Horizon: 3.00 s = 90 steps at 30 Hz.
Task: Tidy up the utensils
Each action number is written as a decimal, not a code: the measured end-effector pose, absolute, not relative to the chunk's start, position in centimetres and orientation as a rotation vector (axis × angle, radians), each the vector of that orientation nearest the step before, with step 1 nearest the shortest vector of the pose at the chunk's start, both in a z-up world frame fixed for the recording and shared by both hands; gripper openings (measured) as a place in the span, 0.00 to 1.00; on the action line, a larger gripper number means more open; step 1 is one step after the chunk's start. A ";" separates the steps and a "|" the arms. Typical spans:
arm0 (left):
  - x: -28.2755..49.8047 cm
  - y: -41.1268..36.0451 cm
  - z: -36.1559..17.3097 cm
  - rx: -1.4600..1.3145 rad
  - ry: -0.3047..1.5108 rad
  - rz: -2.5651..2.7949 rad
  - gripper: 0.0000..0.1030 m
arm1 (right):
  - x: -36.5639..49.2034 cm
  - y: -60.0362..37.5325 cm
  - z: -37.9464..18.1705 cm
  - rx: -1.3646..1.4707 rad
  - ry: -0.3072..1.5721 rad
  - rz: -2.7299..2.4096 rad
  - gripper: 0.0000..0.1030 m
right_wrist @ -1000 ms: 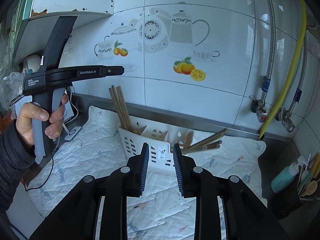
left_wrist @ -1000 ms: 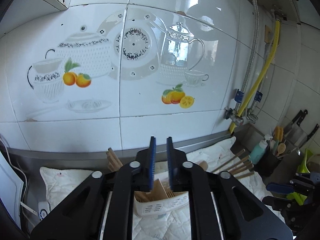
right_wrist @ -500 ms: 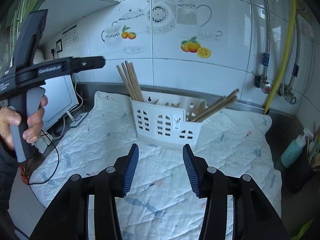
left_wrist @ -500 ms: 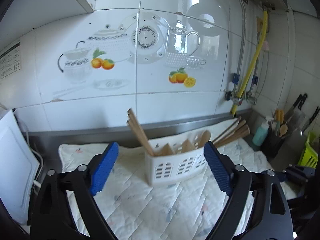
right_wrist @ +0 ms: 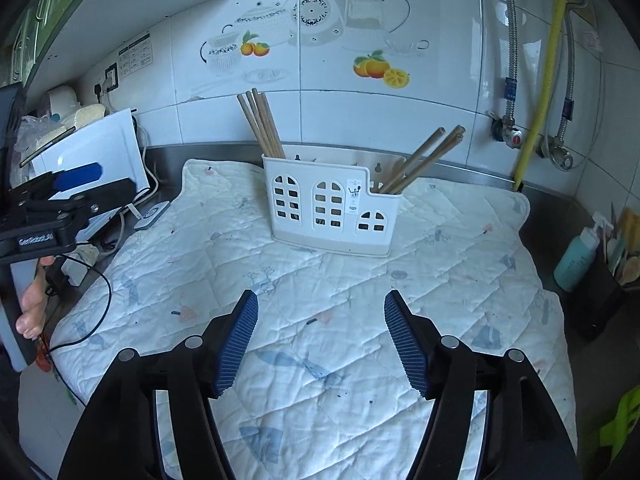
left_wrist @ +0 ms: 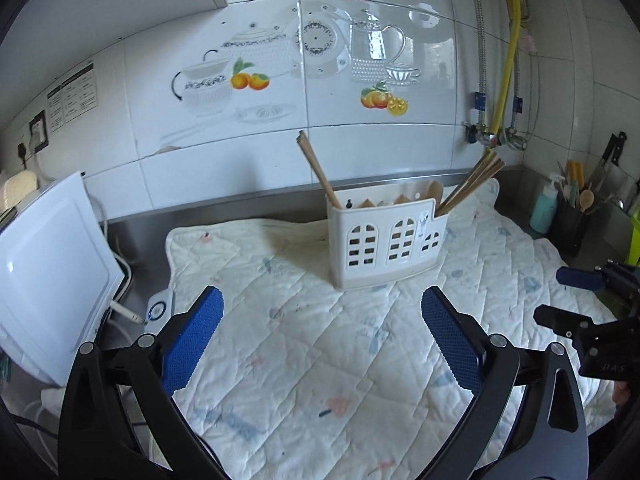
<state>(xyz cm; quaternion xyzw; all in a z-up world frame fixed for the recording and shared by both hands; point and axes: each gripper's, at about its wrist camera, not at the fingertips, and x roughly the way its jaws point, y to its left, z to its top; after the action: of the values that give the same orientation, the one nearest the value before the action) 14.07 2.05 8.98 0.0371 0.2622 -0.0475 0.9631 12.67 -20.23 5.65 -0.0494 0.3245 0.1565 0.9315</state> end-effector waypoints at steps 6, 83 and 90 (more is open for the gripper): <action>11.7 2.7 8.0 0.046 0.533 -0.071 0.95 | 11.6 -20.4 4.5 -0.100 0.668 0.279 0.68; 9.7 2.3 3.7 0.019 0.608 0.019 0.95 | 9.9 -20.9 1.8 -0.080 0.694 0.228 0.84; 9.7 2.3 3.7 0.023 0.608 0.020 0.95 | 9.9 -20.9 1.8 -0.084 0.692 0.227 0.84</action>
<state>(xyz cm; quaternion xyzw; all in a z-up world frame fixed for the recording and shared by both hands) 9.74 2.30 3.69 0.0111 0.2994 0.0097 0.9540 9.92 -20.92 1.84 -0.0409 0.3381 0.1111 0.9336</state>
